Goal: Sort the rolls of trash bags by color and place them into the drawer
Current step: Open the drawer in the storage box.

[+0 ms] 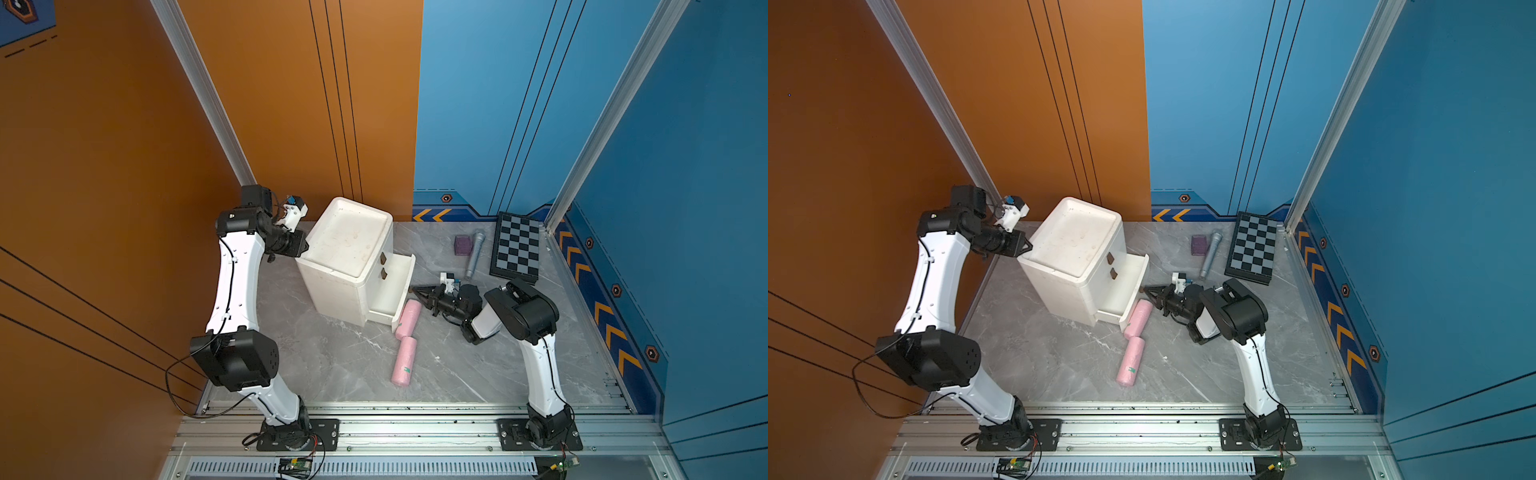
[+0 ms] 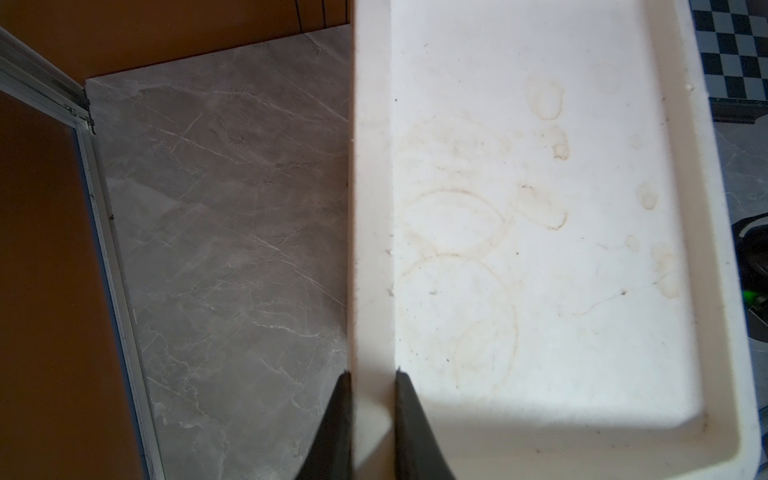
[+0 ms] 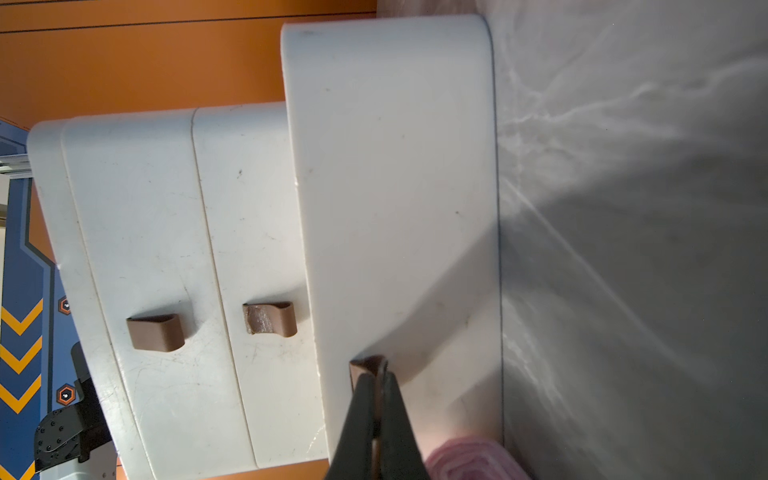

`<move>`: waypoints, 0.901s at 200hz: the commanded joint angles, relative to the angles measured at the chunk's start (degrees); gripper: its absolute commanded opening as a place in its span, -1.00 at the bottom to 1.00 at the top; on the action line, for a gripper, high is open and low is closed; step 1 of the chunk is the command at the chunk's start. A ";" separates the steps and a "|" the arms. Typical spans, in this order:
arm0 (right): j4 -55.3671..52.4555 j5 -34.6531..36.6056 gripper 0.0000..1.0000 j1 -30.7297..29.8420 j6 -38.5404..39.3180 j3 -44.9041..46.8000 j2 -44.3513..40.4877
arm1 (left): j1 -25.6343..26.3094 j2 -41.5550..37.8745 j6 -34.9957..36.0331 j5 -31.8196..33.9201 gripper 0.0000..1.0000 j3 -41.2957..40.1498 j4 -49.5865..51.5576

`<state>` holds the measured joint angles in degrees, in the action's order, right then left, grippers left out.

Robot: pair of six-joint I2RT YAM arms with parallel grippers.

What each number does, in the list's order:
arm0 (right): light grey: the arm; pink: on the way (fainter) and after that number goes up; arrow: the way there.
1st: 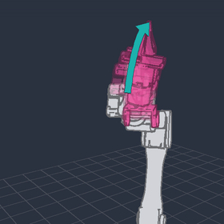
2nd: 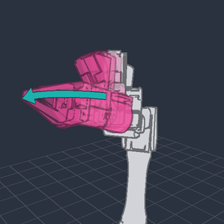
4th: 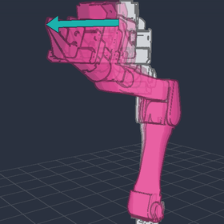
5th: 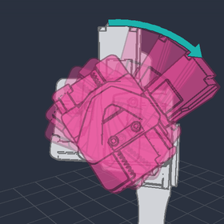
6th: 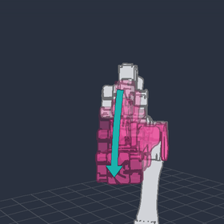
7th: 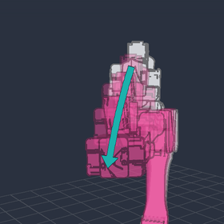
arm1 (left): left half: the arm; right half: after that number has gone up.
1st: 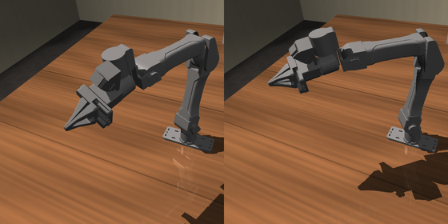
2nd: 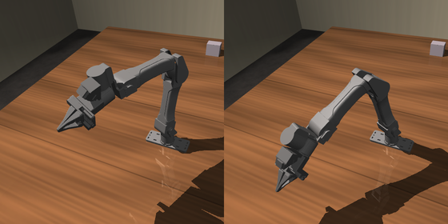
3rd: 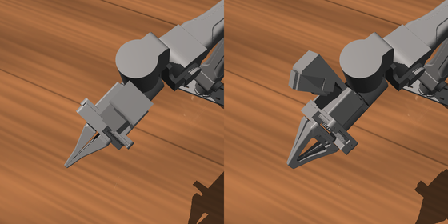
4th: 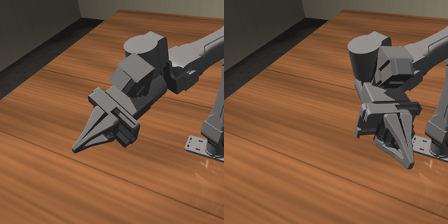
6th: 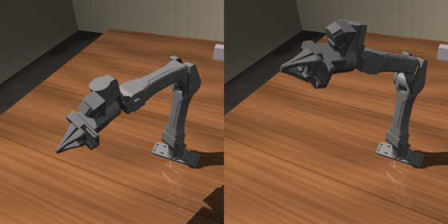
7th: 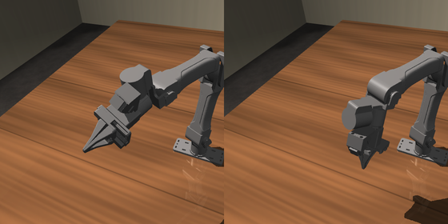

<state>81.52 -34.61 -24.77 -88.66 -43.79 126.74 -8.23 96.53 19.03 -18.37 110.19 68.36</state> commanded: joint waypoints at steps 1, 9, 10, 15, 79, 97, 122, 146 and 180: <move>-3.21 1.69 -1.00 2.85 3.67 2.54 -2.34 | 1.09 -0.02 0.75 -1.12 -1.00 -2.33 8.02; -3.72 1.35 -1.00 3.12 4.31 3.32 -2.89 | 1.07 0.03 0.75 -1.01 -1.00 -2.30 8.02; -3.77 1.28 -1.00 3.18 4.39 3.38 -2.94 | 1.09 0.09 0.75 -0.99 -1.00 -2.37 8.02; -4.10 1.09 -1.00 3.36 4.80 3.88 -3.27 | 1.11 -0.02 0.75 -0.95 -1.00 -2.35 8.02; -18.36 -0.26 -1.00 4.25 15.55 7.77 -11.57 | 1.08 0.22 0.49 -0.08 -1.00 -2.17 8.02; -30.42 0.50 -0.96 4.30 22.63 7.05 -16.22 | 1.04 -0.03 0.16 0.13 -1.00 -1.88 8.06; -55.29 5.63 -0.47 3.58 37.10 2.67 -24.99 | 1.16 0.22 -0.60 1.80 -1.00 -1.15 8.02; -69.80 12.18 -0.02 3.15 44.23 -1.19 -31.30 | 1.37 -0.11 -1.31 3.37 -1.00 -1.10 8.10; -89.72 30.43 0.49 0.72 52.36 -6.33 -39.72 | 1.63 -0.51 -2.15 4.63 -1.00 -1.57 8.19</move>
<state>15.29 -20.45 -22.22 -47.62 -45.52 91.72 -7.35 96.31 18.17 -16.40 110.21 68.36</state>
